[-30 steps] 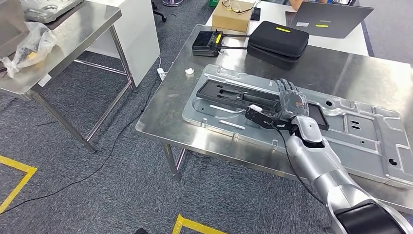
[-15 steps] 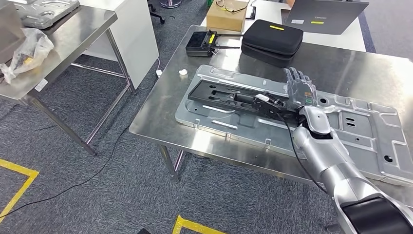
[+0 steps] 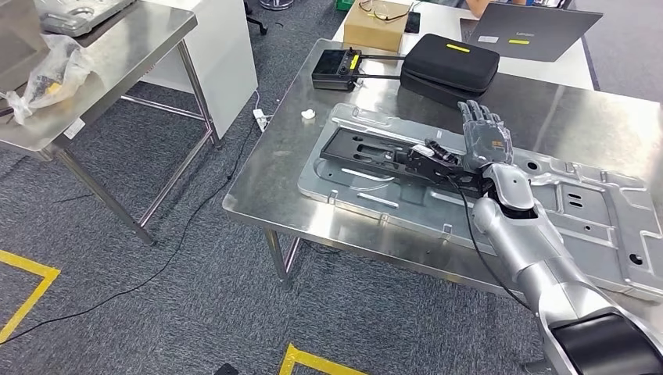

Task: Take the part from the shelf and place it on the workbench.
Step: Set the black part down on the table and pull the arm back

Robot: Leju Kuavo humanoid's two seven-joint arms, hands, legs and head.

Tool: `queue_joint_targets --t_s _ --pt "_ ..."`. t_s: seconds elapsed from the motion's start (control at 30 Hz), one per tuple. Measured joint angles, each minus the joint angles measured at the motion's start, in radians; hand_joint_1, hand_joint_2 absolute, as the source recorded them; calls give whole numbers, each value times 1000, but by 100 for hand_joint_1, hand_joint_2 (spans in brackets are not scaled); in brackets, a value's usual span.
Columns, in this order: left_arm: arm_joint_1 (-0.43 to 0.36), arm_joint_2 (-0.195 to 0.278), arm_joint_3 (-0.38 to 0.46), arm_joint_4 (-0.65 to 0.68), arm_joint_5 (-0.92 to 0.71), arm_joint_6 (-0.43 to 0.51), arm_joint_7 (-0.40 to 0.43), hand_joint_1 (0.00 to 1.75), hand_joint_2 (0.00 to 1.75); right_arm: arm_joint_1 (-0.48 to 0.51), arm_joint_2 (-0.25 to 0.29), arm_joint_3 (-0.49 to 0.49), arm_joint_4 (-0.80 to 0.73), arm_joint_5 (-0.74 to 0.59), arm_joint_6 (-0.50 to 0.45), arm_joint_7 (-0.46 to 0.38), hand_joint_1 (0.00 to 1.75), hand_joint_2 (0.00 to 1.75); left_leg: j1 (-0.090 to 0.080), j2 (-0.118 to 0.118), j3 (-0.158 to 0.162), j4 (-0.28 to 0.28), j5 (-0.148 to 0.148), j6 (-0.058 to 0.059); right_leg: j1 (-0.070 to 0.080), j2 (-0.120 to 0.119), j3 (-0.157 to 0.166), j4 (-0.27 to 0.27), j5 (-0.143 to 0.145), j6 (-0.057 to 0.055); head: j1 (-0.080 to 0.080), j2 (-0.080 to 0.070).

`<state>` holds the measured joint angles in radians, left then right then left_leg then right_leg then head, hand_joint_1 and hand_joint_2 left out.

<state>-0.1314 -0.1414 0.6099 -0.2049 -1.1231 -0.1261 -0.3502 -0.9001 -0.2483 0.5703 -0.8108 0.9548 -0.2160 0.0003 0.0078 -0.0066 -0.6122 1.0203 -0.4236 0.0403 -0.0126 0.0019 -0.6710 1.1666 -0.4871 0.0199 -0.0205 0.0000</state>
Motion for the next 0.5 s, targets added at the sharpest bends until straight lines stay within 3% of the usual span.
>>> queue_joint_targets --t_s 0.07,0.1,0.17,0.23,0.27,0.33,0.4,0.43,0.5 --pt "-1 -2 0 0 0 -1 0 0 0 -3 0 0 0 0 0 0 0 0 -3 0 -2 2 0 -5 7 -1 53 -114 42 -11 0 0" --pt "-1 -3 0 0 0 -2 0 0 0 -4 0 0 0 1 0 0 0 0 -4 0 -4 2 1 -9 11 -1 62 -136 46 -15 0 0" --pt "-1 -3 0 0 0 -4 0 0 0 -3 0 0 0 2 0 2 0 0 -4 0 -5 0 4 -19 12 -1 62 -141 50 -22 0 0" --pt "-1 -3 0 0 0 -6 0 0 0 -3 1 0 0 3 -1 2 0 0 -5 0 -13 19 -16 -31 6 -3 65 -151 59 -34 -1 0" --pt "-1 -3 0 0 0 -7 0 0 0 -3 1 0 0 3 -1 2 0 0 -4 0 -28 56 -43 -36 2 -5 65 -155 64 -39 -1 0" --pt "-1 -3 0 0 0 -8 0 0 0 -1 1 0 0 3 -1 2 0 0 0 1 -78 181 -115 -45 2 -9 61 -156 68 -44 -1 0" --pt "1 -3 0 0 1 -9 0 0 0 3 2 0 1 3 0 2 0 0 3 1 -113 276 -152 -51 2 -11 53 -152 71 -45 -2 0" --pt "1 -3 0 0 1 -9 0 0 0 5 2 0 1 3 0 2 0 0 4 1 -106 273 -143 -52 1 -11 49 -148 72 -44 -1 0" --pt "0 -3 0 0 2 -10 0 0 0 8 2 0 1 3 0 2 0 0 6 1 -37 158 -90 -50 0 -11 41 -139 74 -42 -1 0"
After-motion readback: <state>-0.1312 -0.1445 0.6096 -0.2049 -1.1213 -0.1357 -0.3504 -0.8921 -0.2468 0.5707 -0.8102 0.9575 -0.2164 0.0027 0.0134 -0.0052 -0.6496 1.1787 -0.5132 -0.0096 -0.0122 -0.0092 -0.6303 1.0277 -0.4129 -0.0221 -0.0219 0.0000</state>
